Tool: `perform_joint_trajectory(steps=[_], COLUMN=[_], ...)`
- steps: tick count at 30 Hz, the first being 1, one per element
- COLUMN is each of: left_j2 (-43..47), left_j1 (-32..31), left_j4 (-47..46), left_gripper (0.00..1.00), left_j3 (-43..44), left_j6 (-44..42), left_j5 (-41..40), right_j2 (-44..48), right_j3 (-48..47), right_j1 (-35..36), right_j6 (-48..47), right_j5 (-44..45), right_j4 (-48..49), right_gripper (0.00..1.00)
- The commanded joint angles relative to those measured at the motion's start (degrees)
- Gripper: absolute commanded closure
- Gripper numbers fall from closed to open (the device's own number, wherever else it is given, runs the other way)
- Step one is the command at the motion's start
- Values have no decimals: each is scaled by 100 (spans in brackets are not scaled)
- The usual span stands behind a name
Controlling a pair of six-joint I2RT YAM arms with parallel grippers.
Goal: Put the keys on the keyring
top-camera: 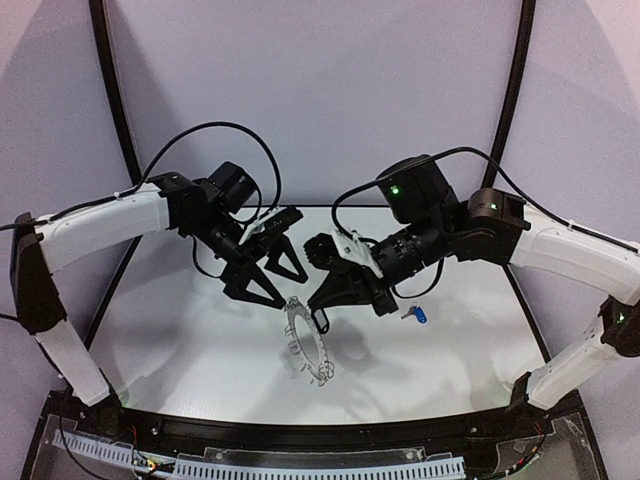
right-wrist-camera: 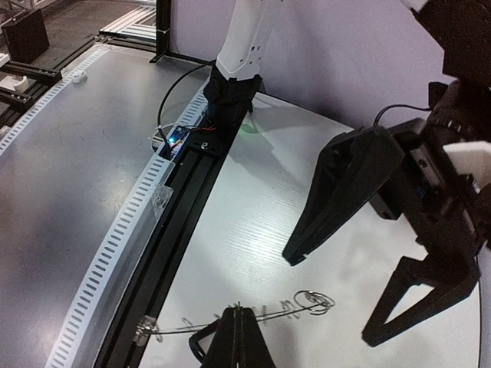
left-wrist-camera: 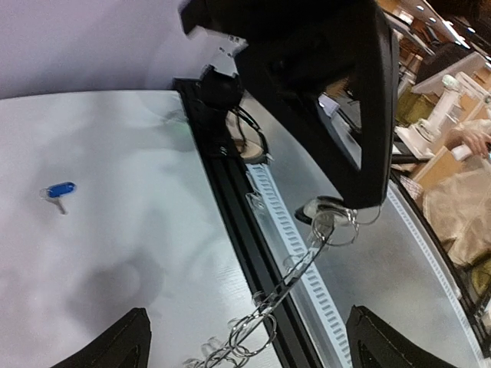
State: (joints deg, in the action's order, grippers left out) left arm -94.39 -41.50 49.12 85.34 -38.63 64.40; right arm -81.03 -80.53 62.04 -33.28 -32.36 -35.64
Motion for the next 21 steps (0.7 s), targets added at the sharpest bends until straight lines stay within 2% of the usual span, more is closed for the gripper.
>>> perform_joint_trajectory(steps=[1, 3, 4, 7, 11, 16, 17, 18, 21], left_j2=[-383, -592, -753, -1091, -1363, -1439, -1441, -1442, -1434], left_j1=[-239, -286, -292, -297, -293, -298, -296, -297, -293], left_j4=[1672, 2263, 2935, 4469, 4920, 5132, 5138, 5140, 5165], left_gripper=[10, 10, 12, 20, 34, 42, 54, 59, 84], left_j3=[608, 863, 1092, 1547, 1782, 1910, 1943, 1956, 1992], left_j6=[-1361, -2028, -2749, -4082, -4246, -4364, -4357, -4356, -4318], left_j5=[392, 480, 596, 609, 582, 506, 462, 452, 398], right_j2=[-179, -244, -273, -278, -202, -105, -66, -56, -29], right_j3=[-317, -368, -383, -386, -330, -264, -225, -213, -147], right_j1=[-39, -39, -37, -50, -46, -47, -49, -49, -44], right_j6=[-165, -155, -147, -110, -35, 82, 129, 140, 203], right_j5=[-50, 29, 110, 312, 434, 620, 640, 656, 821], right_j4=[62, 125, 166, 255, 435, 664, 761, 789, 859], right_gripper=[100, 100, 100, 100, 100, 100, 100, 100, 100])
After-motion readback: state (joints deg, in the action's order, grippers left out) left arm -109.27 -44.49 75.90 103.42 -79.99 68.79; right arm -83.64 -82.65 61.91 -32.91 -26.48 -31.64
